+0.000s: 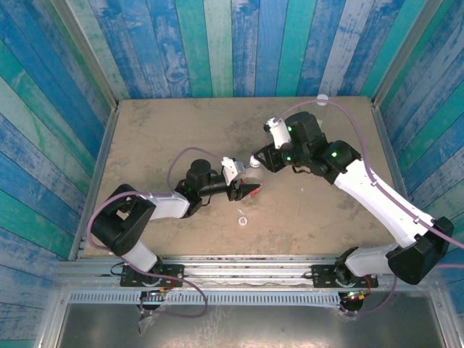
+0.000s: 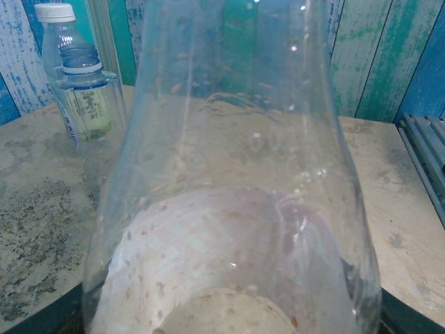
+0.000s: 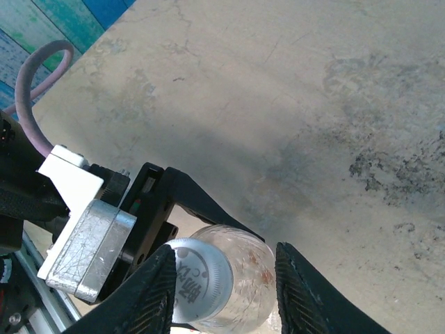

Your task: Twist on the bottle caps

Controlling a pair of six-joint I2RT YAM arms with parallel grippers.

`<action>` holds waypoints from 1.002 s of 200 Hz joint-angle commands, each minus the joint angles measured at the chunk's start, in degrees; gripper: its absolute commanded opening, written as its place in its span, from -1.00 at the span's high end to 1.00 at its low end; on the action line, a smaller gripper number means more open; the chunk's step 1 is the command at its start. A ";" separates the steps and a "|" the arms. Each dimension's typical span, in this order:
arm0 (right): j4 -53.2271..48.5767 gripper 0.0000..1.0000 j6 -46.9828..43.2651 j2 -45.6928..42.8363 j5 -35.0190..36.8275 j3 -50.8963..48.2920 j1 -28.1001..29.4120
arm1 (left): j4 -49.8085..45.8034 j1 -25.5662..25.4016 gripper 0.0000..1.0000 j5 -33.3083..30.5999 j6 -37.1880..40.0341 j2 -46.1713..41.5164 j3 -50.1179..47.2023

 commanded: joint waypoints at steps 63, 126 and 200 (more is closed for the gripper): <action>1.14 0.10 2.18 -1.95 -2.18 -0.41 -0.14 | -2.99 -0.03 -0.30 -0.06 0.57 2.01 -0.59; 1.15 0.26 4.15 1.07 -3.90 0.00 -0.25 | -3.07 0.00 -0.30 -0.06 0.74 1.94 -0.59; -0.17 0.55 5.11 -0.30 -4.97 -2.14 -0.23 | -3.07 0.00 -0.29 -0.06 0.29 2.20 -0.41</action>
